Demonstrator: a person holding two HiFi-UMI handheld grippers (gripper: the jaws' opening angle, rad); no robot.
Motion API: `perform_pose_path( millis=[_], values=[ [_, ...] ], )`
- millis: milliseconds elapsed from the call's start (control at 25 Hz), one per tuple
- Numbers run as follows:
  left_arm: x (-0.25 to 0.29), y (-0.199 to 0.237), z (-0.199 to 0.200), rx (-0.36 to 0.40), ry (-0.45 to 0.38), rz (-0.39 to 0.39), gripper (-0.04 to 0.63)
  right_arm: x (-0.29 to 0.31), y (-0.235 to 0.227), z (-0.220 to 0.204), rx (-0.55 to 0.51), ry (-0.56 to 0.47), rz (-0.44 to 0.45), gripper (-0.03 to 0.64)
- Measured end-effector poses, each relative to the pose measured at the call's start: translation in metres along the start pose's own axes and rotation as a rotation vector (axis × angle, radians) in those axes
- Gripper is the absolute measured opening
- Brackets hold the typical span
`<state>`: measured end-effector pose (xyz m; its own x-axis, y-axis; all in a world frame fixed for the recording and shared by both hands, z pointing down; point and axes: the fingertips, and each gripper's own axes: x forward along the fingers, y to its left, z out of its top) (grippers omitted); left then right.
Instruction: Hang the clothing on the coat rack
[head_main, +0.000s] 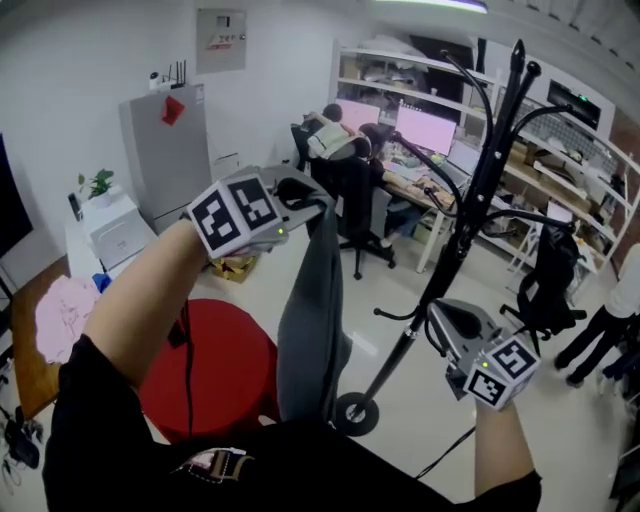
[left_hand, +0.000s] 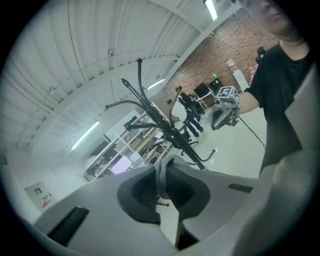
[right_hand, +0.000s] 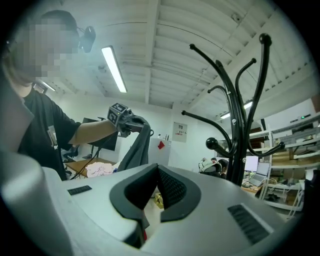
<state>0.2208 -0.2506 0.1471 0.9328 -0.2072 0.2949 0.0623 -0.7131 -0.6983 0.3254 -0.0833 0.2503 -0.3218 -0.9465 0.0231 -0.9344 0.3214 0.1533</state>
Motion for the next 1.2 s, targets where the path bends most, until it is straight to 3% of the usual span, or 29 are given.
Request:
perform_pose_path(
  millis=[400,760,920,1200],
  values=[
    [0.059,0.097,0.044,0.03,0.074,0.16,0.003,-0.055,-0.028,-0.007,0.033,-0.042,-0.049,0.005],
    [0.086,0.142,0.089,0.02,0.016,0.24,0.003,-0.09,-0.065,-0.024,0.071,-0.048,-0.122,0.005],
    [0.075,0.144,0.096,0.05,0.009,0.233,0.003,-0.094,-0.067,-0.027,0.081,-0.058,-0.118,0.005],
    [0.054,0.136,0.074,0.08,0.02,0.174,0.005,-0.095,-0.071,-0.032,0.094,-0.055,-0.107,0.005]
  ],
)
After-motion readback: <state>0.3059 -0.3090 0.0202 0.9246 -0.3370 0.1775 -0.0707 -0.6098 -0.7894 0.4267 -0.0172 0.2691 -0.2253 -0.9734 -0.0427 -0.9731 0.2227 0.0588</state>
